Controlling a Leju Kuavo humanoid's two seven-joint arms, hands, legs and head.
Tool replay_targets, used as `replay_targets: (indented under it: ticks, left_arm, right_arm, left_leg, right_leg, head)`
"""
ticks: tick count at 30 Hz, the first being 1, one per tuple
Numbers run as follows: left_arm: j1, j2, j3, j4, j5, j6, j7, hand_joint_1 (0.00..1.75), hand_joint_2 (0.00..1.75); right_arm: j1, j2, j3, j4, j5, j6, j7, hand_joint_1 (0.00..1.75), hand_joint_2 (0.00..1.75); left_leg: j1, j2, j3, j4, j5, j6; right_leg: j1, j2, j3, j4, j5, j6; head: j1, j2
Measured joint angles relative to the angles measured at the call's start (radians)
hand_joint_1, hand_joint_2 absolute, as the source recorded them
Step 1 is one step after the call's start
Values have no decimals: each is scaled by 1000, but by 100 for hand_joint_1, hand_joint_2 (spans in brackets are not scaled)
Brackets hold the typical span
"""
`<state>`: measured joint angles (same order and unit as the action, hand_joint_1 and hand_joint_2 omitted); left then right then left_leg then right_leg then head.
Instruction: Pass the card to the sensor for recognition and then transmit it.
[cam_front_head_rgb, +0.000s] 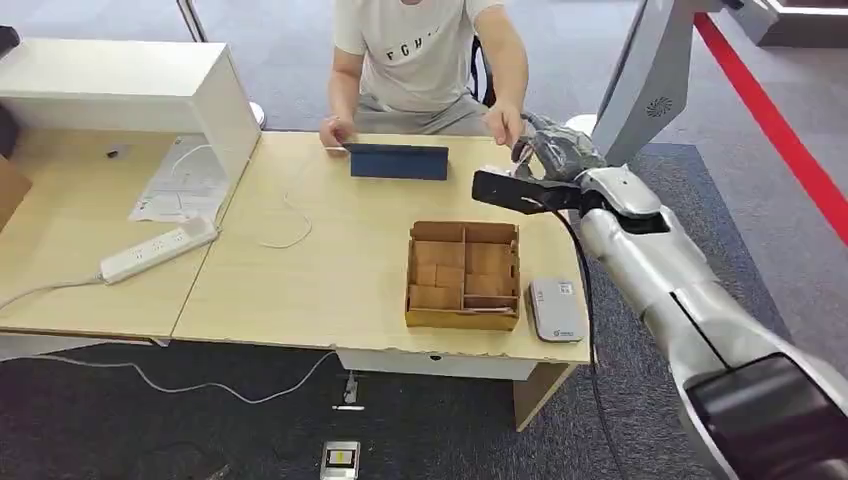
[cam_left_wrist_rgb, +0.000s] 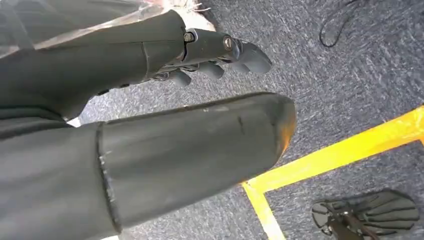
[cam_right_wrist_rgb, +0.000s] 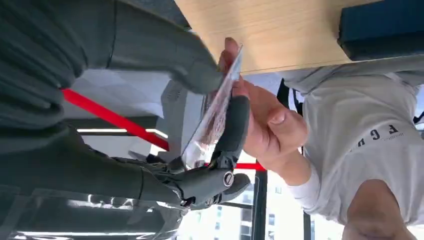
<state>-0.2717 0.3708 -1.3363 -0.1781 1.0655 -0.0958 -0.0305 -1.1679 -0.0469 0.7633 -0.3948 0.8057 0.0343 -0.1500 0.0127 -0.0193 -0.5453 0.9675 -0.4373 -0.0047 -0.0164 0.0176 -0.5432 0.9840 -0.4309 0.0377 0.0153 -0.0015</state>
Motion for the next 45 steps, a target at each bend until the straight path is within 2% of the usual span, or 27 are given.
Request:
replay_targets:
  ticks: [7, 12, 18, 21, 24, 27, 29, 31, 34, 40, 45]
  left_arm:
    - [-9, 0, -12, 0, 3, -9, 8, 0, 0]
    - [-4, -1, -13, 0, 17, -3, 1, 0, 0]
    - [21, -3, -13, 0, 39, 8, -16, 0, 0]
    - [34, -3, -13, 0, 44, 9, -26, 0, 0]
    - [49, 1, -12, 0, 61, 9, -37, 0, 0]
    - [73, 9, -11, 0, 79, 12, -48, 0, 0]
    - [86, 13, -10, 1, 96, 16, -53, 0, 0]
    - [97, 16, -7, 1, 113, 25, -52, 0, 0]
    - [105, 19, 2, 1, 132, 38, -46, 0, 0]
    - [109, 20, 17, 2, 145, 64, -55, 0, 0]
    - [107, 21, 24, 2, 146, 77, -55, 0, 0]
  right_arm:
    - [3, -1, 0, 23, -10, 34, -41, 0, 0]
    - [2, 0, -6, 32, -63, 19, -58, 0, 0]
    - [0, -8, -75, 31, -174, -31, -149, 0, 0]
    - [1, -29, -110, 22, -227, 1, -223, 0, 0]
    - [15, -66, -144, -22, -302, 60, -238, 0, 0]
    - [56, -127, -185, -110, -409, 124, -181, 0, 0]
    - [104, -181, -211, -212, -508, 154, -97, 0, 0]
    - [165, -234, -240, -339, -602, 148, -17, 0, 0]
    - [269, -324, -289, -541, -673, 129, 74, 0, 0]
    - [435, -490, -373, -888, -723, 107, 181, 0, 0]
    - [523, -626, -413, -1098, -750, 105, 238, 0, 0]
  left_leg:
    - [0, 0, 0, 0, 0, 0]
    - [0, 0, 0, 0, 0, 0]
    - [0, 0, 0, 0, 0, 0]
    - [0, 0, 0, 0, 0, 0]
    - [0, 0, 0, 0, 0, 0]
    - [0, 0, 0, 0, 0, 0]
    - [0, 0, 1, 1, 0, 0]
    - [0, -1, 1, 1, -1, 1]
    - [0, -1, 0, 1, -1, 1]
    - [0, -1, 0, 0, -2, 1]
    - [0, 0, 0, 0, -2, 1]
  right_leg:
    - [0, 0, 0, 0, 0, 0]
    - [0, 0, 0, 0, 0, 0]
    - [0, 0, 0, 0, 0, 0]
    - [0, 0, 0, -1, 0, 0]
    - [0, 0, 0, -1, 0, 0]
    - [0, 0, 1, -2, 0, 0]
    - [0, 0, 1, -2, 0, 0]
    - [0, 0, 1, -2, 0, 0]
    - [0, 0, 1, -3, 0, 0]
    - [0, 0, 0, -3, 0, 0]
    - [0, 1, 0, -3, 0, 0]
  head:
    - [0, 0]
    - [0, 0]
    - [0, 0]
    - [0, 0]
    - [-1, 0]
    - [-1, 0]
    - [-1, 0]
    - [0, 0]
    - [0, 0]
    - [0, 0]
    - [0, 0]
